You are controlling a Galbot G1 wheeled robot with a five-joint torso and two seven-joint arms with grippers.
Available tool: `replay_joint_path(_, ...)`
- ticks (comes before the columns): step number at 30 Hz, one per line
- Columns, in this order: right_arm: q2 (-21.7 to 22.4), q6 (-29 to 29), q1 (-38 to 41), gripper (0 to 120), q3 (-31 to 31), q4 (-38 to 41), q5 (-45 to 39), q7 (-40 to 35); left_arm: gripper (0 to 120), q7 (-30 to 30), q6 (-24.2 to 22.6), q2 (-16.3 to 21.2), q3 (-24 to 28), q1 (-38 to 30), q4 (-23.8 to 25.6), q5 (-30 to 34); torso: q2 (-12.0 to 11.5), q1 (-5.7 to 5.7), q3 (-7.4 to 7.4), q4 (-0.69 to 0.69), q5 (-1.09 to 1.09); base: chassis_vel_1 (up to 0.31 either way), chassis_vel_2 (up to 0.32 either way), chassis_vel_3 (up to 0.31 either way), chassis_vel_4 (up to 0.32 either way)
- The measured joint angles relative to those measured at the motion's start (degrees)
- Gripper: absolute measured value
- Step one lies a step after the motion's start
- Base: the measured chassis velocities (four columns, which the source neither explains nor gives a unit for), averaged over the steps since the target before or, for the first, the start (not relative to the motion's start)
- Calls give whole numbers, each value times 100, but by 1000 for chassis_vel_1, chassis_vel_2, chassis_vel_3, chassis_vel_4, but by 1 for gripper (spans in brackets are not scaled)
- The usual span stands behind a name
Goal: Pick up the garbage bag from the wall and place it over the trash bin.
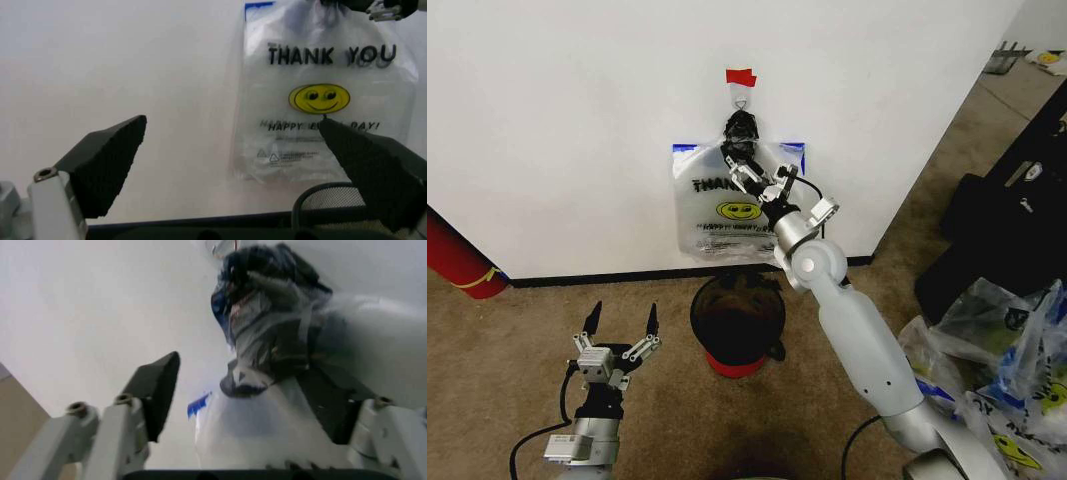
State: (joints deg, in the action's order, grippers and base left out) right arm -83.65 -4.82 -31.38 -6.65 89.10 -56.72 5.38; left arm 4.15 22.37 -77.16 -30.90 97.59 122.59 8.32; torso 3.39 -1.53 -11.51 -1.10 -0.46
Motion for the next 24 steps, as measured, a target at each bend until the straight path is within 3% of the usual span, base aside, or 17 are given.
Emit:
replay_joint_path(16,31,-16,-28,1,-109,43,-57,-160,100,-14,76,-41,6,96,76,-50,0,0,0,0,1,0,0,0,0)
replay_joint_path(24,168,-19,-138,0,-115,220,-64,-194,100,-17,113,-47,24,113,69,-90,0,0,0,1,1,0,0,0,0)
